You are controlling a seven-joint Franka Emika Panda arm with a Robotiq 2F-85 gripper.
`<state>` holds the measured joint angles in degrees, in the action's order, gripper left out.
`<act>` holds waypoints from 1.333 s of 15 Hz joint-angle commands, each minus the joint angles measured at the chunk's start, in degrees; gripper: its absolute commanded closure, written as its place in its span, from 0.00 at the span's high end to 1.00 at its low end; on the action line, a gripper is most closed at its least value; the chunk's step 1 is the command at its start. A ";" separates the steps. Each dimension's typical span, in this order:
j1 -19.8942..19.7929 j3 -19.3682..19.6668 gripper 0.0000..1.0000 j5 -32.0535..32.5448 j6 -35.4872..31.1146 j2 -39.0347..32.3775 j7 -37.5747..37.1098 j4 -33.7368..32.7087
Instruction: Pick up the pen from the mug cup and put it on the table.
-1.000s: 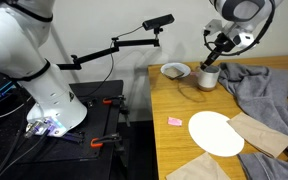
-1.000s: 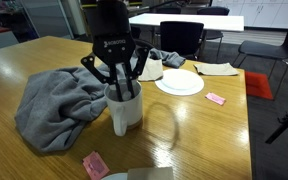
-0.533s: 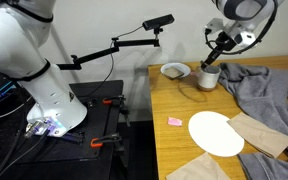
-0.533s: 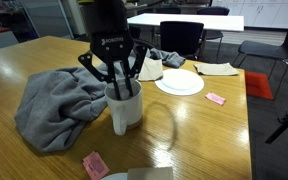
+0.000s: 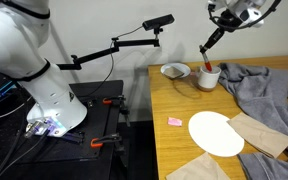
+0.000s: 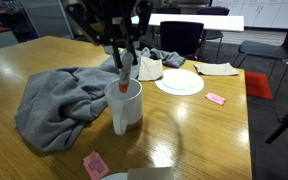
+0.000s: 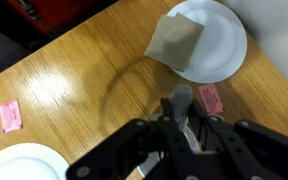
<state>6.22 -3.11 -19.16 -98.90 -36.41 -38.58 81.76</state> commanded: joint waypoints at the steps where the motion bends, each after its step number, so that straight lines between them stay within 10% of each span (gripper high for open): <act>1: 0.28 0.42 0.06 0.13 3.34 7.62 0.62 4.38; 20: 0.53 -1.04 0.06 15.78 -32.27 40.47 0.71 46.90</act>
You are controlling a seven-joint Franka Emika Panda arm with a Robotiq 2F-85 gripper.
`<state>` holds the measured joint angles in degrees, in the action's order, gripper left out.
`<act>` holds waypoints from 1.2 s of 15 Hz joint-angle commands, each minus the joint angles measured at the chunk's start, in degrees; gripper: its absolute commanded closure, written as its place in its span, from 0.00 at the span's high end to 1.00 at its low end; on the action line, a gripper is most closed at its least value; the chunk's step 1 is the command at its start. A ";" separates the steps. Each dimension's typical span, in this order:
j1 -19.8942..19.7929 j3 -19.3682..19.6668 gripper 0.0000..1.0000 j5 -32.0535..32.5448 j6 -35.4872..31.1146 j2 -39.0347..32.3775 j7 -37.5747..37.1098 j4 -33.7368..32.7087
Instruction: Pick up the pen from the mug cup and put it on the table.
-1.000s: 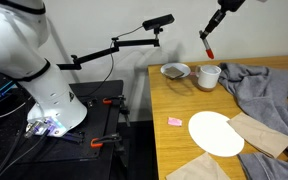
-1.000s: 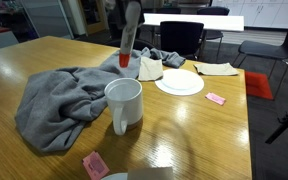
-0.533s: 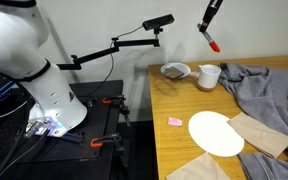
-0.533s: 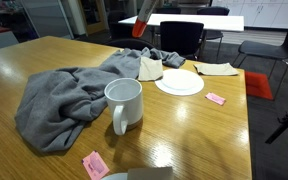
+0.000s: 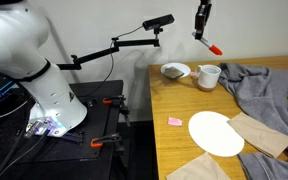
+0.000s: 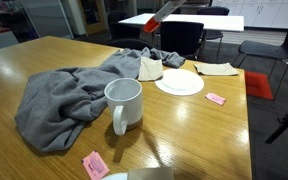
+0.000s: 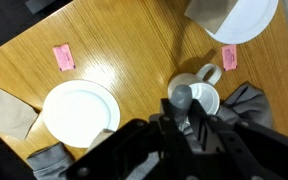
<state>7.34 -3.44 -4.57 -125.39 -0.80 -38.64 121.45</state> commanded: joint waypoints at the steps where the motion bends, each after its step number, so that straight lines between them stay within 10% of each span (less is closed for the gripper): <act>1: -0.74 -0.80 0.06 1.02 -7.68 5.35 1.89 8.81; 18: -3.83 1.02 0.06 2.60 -23.88 -4.38 9.30 16.30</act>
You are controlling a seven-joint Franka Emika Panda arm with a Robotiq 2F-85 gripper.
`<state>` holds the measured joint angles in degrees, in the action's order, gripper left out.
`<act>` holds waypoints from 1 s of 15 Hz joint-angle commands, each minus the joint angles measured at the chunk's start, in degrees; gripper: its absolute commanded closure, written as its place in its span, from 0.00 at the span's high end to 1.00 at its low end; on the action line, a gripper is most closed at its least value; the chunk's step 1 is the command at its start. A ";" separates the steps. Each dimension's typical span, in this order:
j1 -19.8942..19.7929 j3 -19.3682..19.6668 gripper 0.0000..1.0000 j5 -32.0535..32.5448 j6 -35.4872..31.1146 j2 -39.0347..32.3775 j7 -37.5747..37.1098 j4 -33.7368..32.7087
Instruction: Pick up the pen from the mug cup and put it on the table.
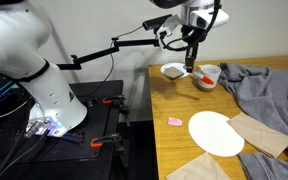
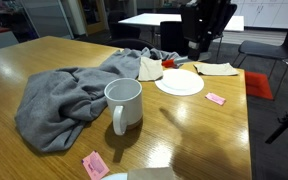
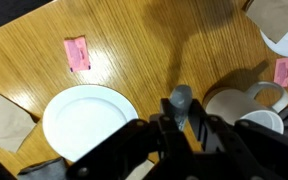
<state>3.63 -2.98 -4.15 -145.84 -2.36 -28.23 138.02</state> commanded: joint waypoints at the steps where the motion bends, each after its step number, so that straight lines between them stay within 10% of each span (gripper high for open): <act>1: 0.02 0.86 0.06 3.15 -4.78 -3.94 -1.71 -0.31; 15: 7.35 7.49 0.06 8.23 -15.97 -16.14 -7.43 -3.10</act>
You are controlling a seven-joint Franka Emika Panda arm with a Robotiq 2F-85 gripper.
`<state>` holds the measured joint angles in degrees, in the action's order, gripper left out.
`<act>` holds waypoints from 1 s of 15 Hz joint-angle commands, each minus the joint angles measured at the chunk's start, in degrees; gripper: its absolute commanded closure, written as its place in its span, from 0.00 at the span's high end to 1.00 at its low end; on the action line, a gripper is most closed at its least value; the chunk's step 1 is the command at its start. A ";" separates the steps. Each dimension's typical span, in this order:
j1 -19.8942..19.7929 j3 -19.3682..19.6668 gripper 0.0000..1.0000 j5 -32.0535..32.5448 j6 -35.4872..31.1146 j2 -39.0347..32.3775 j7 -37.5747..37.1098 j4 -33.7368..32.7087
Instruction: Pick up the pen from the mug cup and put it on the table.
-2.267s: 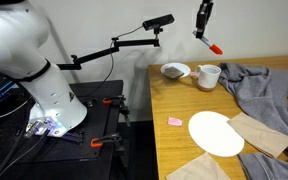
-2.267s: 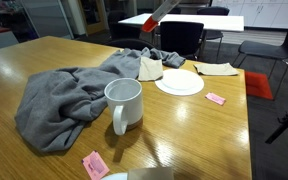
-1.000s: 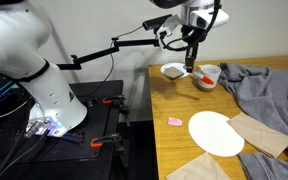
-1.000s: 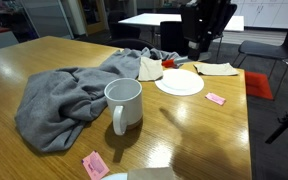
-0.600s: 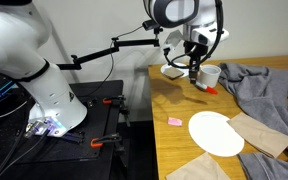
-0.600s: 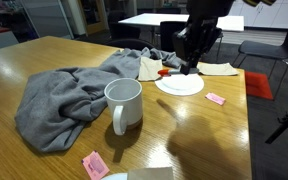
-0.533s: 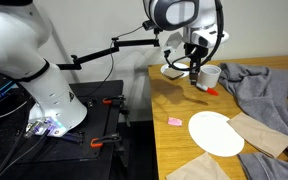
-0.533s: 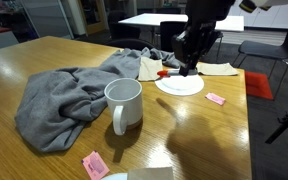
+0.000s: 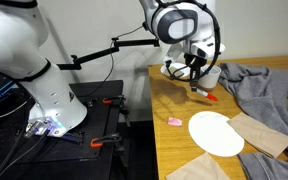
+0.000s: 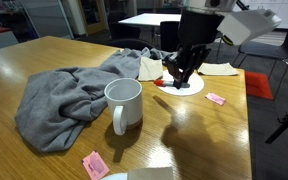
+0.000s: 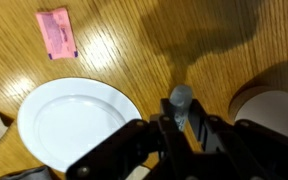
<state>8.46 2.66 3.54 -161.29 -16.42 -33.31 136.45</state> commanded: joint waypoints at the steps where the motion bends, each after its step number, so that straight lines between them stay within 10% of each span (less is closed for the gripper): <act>1: 3.10 2.21 0.06 0.56 -0.30 -2.63 -2.68 -1.85; 2: 3.61 2.52 0.47 0.45 0.27 -3.04 -3.03 -2.15; 10: 6.56 5.69 0.98 0.47 2.75 -0.95 -6.35 -3.37; 15: 5.07 4.37 1.00 -0.29 9.03 6.52 -8.97 -3.21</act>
<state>14.13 7.81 3.49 -157.87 -15.86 -40.35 132.50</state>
